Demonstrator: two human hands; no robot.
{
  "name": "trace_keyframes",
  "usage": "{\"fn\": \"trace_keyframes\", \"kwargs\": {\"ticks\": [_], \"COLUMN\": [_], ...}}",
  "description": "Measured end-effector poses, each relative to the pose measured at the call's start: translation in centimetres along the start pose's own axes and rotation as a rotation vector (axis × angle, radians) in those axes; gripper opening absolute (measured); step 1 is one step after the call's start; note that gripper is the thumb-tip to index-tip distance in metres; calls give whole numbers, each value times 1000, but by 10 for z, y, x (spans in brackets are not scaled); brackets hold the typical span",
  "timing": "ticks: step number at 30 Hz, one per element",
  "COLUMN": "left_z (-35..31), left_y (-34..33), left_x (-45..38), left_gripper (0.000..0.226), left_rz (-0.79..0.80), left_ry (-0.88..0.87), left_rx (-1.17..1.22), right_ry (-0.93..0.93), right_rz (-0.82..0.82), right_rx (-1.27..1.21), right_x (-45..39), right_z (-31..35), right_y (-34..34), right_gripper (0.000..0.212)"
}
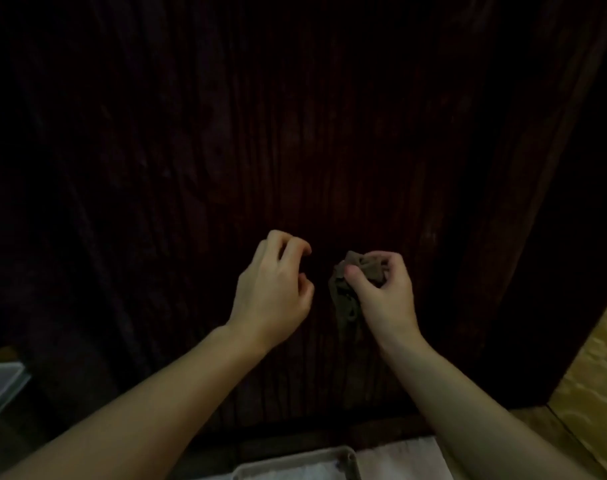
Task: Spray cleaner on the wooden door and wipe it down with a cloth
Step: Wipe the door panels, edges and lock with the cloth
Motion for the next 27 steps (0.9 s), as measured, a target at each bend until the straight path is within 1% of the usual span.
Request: {"fn": "trace_keyframes", "kwargs": {"ticks": [3,7,12,17,20,27], "left_z": [-14,-35,-53,-60,-61,-69], "left_y": [65,150,248,332,380,469], "left_x": [-46,-105,-185,-260,-300,-390], "left_gripper": [35,35,38,40,39,42], "left_rz": [-127,-239,-308,-321,-316,-269], "left_ry": [-87,-174,-146,-99,-49,7], "left_rx": [-76,-175,-285,-386,-407,-508], "right_ry": [180,332,422,482,511,532], "right_rz": [-32,-66,-80,-99,-105,-98], "right_rx": [-35,-131,-124,-117,-107,-59], "right_x": [-17,-37,-76,-115,-138,-189], "right_z": [88,199,320,429,490,609], "right_y": [-17,-32,-54,-69,-71,-70], "right_gripper": [32,35,26,23,23,23]}}
Point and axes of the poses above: each hand's wrist, its own x-axis away from the middle knuckle, its own y-axis out of the back of the hand, z = x × y, the point moved 8 cm from there along -x, towards the middle knuckle, and after that the axes turned 3 degrees about z, right-handed, at the moved point
